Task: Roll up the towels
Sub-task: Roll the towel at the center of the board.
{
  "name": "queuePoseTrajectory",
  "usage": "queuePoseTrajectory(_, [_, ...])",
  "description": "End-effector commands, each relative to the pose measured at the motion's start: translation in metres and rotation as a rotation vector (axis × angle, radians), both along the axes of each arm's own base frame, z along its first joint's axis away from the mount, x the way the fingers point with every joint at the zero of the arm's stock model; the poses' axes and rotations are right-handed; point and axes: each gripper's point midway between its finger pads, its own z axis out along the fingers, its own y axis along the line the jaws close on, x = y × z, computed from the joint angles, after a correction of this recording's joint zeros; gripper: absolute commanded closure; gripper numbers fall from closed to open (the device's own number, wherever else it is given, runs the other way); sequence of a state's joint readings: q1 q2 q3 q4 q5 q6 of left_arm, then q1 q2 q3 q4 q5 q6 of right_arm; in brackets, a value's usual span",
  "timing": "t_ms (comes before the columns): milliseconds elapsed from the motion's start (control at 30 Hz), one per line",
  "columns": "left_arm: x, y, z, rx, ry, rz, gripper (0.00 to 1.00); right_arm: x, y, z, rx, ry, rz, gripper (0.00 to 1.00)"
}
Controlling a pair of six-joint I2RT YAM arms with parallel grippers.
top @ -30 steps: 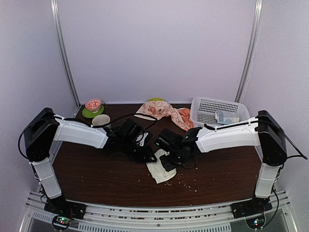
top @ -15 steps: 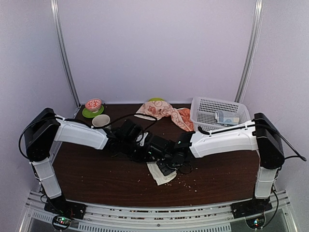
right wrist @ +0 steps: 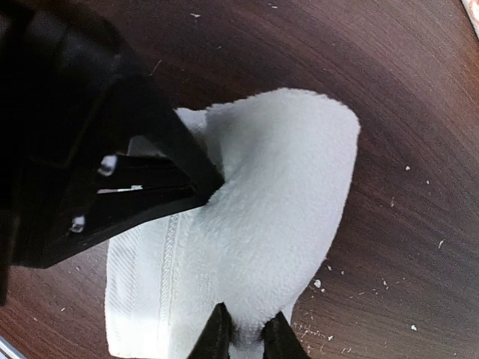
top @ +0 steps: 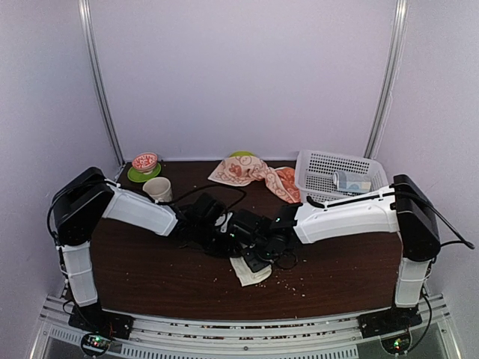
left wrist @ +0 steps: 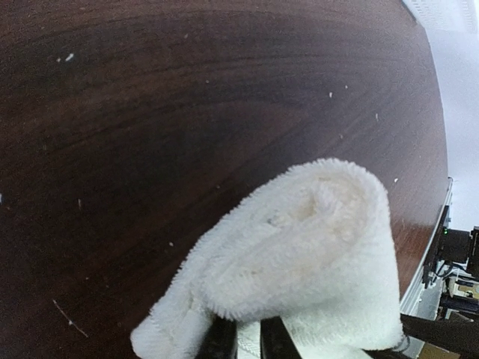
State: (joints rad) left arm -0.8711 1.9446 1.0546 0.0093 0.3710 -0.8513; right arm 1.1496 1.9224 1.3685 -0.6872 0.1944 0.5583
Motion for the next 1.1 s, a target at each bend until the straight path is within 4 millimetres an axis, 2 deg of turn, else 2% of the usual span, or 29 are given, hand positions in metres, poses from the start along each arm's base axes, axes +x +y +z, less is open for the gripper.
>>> queuePoseTrajectory(0, [0.004,-0.006,-0.008,-0.009,0.001,0.006,0.9,-0.004,0.015,0.022,0.114,0.018,0.008,0.78])
queuePoseTrajectory(167, [0.004,-0.007,-0.011,-0.003,0.006,0.006,0.91,-0.003,0.007,0.037,0.173,0.035,-0.007,0.65])
queuePoseTrajectory(333, [0.005,-0.008,-0.014,0.003,0.013,0.004,0.91,0.003,-0.008,0.048,0.255,0.058,-0.045,0.62])
queuePoseTrajectory(500, [0.006,-0.009,-0.015,0.008,0.016,0.003,0.92,0.014,-0.033,0.04,0.366,0.1,-0.144,0.6])
queuePoseTrajectory(667, [0.006,-0.009,-0.017,0.012,0.02,0.003,0.92,0.027,-0.052,0.016,0.404,0.146,-0.226,0.59])
queuePoseTrajectory(867, [0.005,-0.009,-0.016,0.014,0.024,0.002,0.92,0.029,-0.038,-0.003,0.406,0.207,-0.206,0.59])
queuePoseTrajectory(1067, [0.003,-0.007,-0.016,0.012,0.027,-0.003,0.92,0.027,-0.021,0.002,0.447,0.222,-0.166,0.57])
